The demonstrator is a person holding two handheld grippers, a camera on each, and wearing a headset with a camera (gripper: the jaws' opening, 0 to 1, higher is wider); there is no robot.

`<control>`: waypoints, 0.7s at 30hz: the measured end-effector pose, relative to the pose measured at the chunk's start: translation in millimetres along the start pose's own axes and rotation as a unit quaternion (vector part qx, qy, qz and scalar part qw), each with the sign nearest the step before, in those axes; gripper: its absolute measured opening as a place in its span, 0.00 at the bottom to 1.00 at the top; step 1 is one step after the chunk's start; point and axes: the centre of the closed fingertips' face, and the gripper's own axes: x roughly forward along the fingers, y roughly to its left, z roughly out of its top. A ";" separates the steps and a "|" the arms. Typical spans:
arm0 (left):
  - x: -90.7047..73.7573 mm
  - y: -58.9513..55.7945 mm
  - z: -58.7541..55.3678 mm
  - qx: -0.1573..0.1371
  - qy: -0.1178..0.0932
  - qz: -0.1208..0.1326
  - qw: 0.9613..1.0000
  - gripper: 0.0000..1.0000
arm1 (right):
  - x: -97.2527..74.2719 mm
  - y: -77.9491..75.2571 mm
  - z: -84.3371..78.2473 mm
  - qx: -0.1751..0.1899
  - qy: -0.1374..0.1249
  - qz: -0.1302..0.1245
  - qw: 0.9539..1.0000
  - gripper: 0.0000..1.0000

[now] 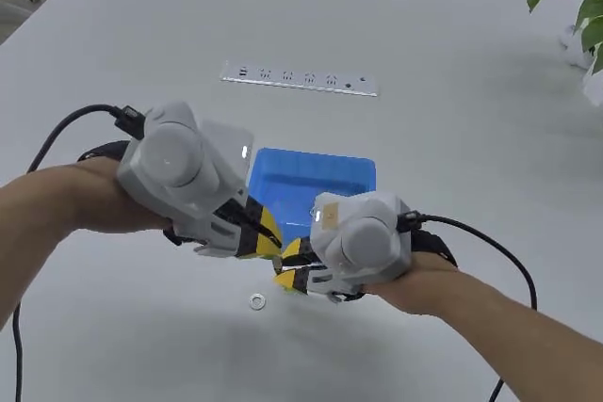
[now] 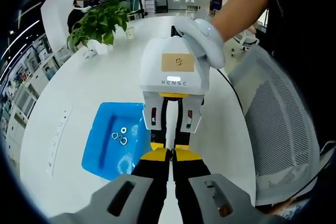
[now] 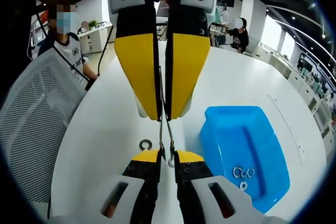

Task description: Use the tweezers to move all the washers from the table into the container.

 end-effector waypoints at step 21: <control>10.4 5.7 -2.6 -0.002 0.002 -0.008 1.000 0.05 | 4.2 -3.7 -8.0 0.014 -0.001 0.000 1.000 0.12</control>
